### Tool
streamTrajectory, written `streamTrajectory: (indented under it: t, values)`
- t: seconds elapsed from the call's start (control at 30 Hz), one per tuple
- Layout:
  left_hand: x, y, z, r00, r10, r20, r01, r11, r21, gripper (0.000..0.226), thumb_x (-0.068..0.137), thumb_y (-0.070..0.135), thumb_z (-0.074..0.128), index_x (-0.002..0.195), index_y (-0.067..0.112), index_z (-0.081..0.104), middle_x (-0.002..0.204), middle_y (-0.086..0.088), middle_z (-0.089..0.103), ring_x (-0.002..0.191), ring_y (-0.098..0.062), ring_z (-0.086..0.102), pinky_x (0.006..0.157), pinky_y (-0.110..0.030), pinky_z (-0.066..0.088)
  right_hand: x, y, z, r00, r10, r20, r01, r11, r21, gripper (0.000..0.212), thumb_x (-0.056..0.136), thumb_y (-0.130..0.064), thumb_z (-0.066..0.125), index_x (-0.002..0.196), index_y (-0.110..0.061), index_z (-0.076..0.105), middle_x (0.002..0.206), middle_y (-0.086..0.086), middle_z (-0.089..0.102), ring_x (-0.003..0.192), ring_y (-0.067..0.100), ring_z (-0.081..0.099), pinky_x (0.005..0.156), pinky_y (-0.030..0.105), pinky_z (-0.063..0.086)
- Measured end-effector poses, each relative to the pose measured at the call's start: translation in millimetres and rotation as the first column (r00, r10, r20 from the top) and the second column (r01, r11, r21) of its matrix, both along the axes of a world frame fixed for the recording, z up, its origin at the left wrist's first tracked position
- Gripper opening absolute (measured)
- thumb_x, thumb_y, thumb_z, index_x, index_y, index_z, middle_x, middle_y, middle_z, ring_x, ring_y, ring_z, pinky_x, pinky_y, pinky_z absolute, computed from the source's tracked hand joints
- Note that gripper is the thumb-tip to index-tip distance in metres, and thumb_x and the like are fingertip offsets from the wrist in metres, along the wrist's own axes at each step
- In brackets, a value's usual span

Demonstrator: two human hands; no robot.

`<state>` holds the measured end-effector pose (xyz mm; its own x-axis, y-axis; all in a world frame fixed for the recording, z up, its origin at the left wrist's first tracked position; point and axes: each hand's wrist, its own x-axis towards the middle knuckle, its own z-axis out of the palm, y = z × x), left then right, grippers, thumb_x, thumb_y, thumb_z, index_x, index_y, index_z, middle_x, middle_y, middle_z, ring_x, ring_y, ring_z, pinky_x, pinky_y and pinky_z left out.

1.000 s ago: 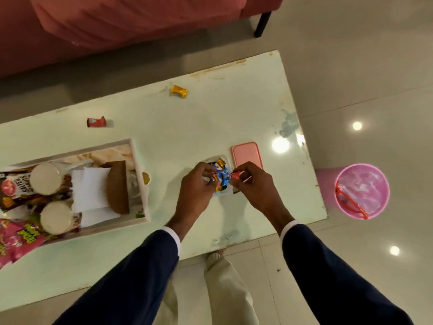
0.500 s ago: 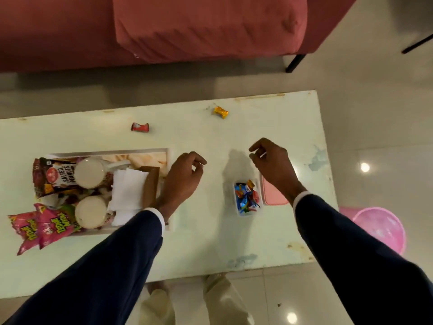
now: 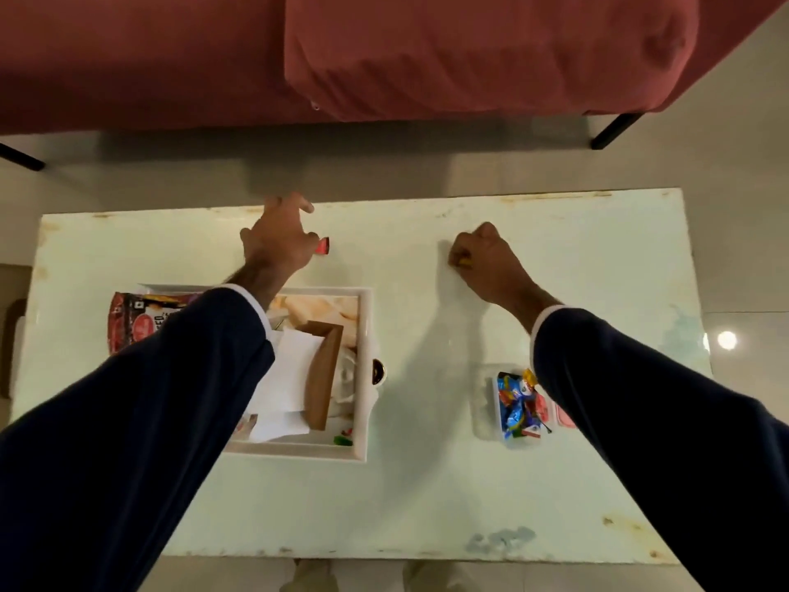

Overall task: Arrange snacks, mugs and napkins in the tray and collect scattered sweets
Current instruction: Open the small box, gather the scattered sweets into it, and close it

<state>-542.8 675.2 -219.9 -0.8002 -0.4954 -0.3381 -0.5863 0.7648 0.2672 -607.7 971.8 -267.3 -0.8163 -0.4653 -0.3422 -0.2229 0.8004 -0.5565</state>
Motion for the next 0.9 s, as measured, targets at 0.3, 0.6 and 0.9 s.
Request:
streamTrajectory:
  t: [0.3, 0.6, 0.9]
  values:
    - [1.8, 0.6, -26.5, 0.951, -0.307, 0.035, 0.309, 0.948, -0.072, 0.018, 0.089, 0.01, 0.073, 0.105, 0.016, 0.066, 0.114, -0.011, 0.066, 0.091, -0.026, 0.062, 0.082, -0.037, 0.053, 7.8, 15.1, -5.8, 0.987, -0.161, -0.012, 0.16, 0.986, -0.041, 0.022, 0.085, -0.013, 0.067, 0.101, -0.014, 0.052, 0.093, 0.0, 0.058, 0.081, 0.022, 0.056, 0.064, 0.026, 0.037]
    - [16.9, 90.0, 27.4, 0.963, -0.107, -0.247, 0.202, 0.893, 0.402, 0.023, 0.087, 0.005, 0.068, 0.103, 0.02, 0.073, 0.097, 0.007, 0.072, 0.082, -0.005, 0.061, 0.068, -0.006, 0.041, 49.3, 62.6, 40.5, 0.818, -0.396, 0.416, 0.525, 0.809, -0.263, 0.013, 0.094, -0.008, 0.059, 0.101, -0.012, 0.07, 0.081, -0.002, 0.071, 0.066, 0.013, 0.068, 0.059, 0.024, 0.055]
    - [99.7, 235.6, 43.9, 0.974, -0.149, -0.17, 0.226, 0.685, 0.693, 0.021, 0.082, 0.002, 0.074, 0.097, 0.016, 0.072, 0.091, 0.009, 0.077, 0.076, 0.007, 0.065, 0.075, -0.013, 0.047, 167.9, 149.6, 105.8, 0.762, -0.535, 0.365, 0.612, 0.78, -0.133, 0.025, 0.088, -0.012, 0.073, 0.089, -0.037, 0.068, 0.078, -0.023, 0.073, 0.07, -0.005, 0.069, 0.06, 0.005, 0.048]
